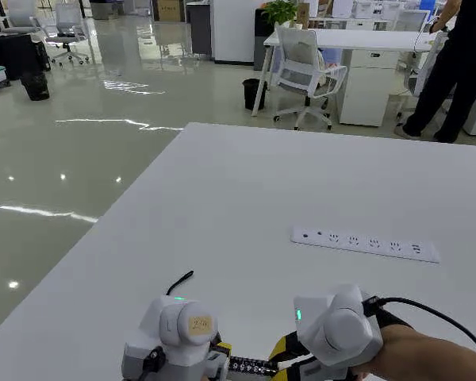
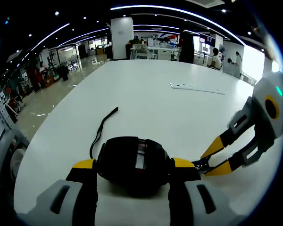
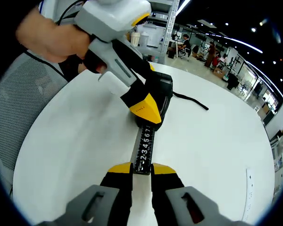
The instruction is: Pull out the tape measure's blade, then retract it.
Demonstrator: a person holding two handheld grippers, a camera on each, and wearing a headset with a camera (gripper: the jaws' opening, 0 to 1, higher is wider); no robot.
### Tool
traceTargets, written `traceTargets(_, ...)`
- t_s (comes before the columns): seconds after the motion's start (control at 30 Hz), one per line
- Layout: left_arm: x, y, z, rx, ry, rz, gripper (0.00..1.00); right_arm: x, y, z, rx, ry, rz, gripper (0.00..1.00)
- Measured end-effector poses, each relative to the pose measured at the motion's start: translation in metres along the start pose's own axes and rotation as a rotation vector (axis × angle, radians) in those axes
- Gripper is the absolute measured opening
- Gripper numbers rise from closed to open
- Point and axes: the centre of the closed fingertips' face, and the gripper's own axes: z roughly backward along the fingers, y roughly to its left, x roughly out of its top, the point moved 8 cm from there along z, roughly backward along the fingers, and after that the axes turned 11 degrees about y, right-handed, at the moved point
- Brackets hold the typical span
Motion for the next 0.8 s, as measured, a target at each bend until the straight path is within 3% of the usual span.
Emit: traceTargets(0.8, -0.0002, 0.0013, 0.0007, -0.015, 0.002, 0.009, 0.56, 0.0058, 0.0000, -0.0019, -0.003, -0.002, 0.001, 0.14)
